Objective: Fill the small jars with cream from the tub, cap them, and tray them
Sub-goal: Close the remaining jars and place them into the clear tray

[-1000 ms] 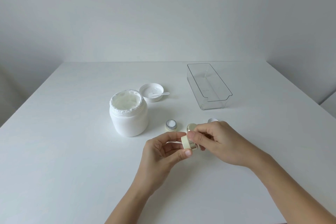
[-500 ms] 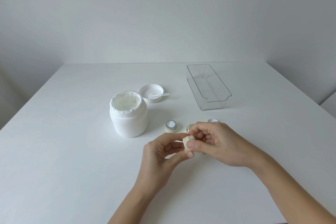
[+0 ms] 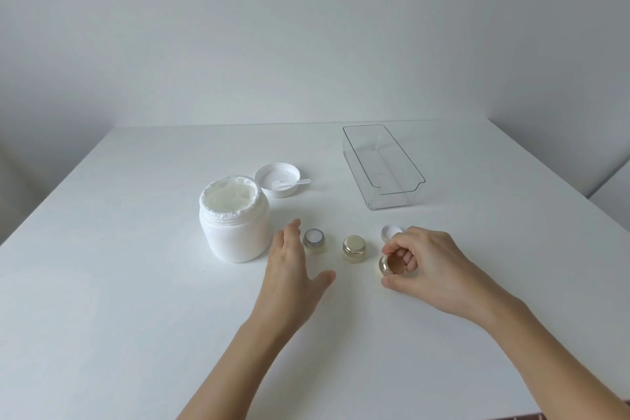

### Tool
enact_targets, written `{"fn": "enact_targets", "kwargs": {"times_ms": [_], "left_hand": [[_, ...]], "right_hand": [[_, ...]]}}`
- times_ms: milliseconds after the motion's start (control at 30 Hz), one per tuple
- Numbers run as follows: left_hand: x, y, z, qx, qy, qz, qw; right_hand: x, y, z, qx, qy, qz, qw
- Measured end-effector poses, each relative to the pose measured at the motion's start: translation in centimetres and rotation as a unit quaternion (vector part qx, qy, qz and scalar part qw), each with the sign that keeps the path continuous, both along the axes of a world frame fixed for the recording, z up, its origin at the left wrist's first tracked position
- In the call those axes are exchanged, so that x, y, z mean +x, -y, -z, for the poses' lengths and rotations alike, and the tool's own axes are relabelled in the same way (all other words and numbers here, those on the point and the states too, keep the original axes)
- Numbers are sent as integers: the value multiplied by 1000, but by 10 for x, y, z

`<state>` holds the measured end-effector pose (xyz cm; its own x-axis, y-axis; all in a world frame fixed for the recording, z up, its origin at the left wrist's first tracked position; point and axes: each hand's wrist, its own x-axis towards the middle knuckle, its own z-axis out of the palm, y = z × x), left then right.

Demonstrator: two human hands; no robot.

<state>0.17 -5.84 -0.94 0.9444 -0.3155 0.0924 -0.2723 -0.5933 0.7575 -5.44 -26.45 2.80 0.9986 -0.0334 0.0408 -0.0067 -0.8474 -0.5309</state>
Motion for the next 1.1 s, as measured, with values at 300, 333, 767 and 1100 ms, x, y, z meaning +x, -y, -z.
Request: {"fn": "enact_targets", "kwargs": {"times_ms": [300,333,767,1100], "left_hand": [[18,13,10,42,-22,-62,997],[19,14,10,47,-21,-72,996],[23,7,12,-104,-11,-75,992],[18,3,-3,-340,-137,24,930]], "right_hand": [[5,12,9,62,-19,41,997],[8,16,8,68,-3,65,996],[39,26,17,29,-27,87,995],[37,-12,-20,22,64,-35,997]]}}
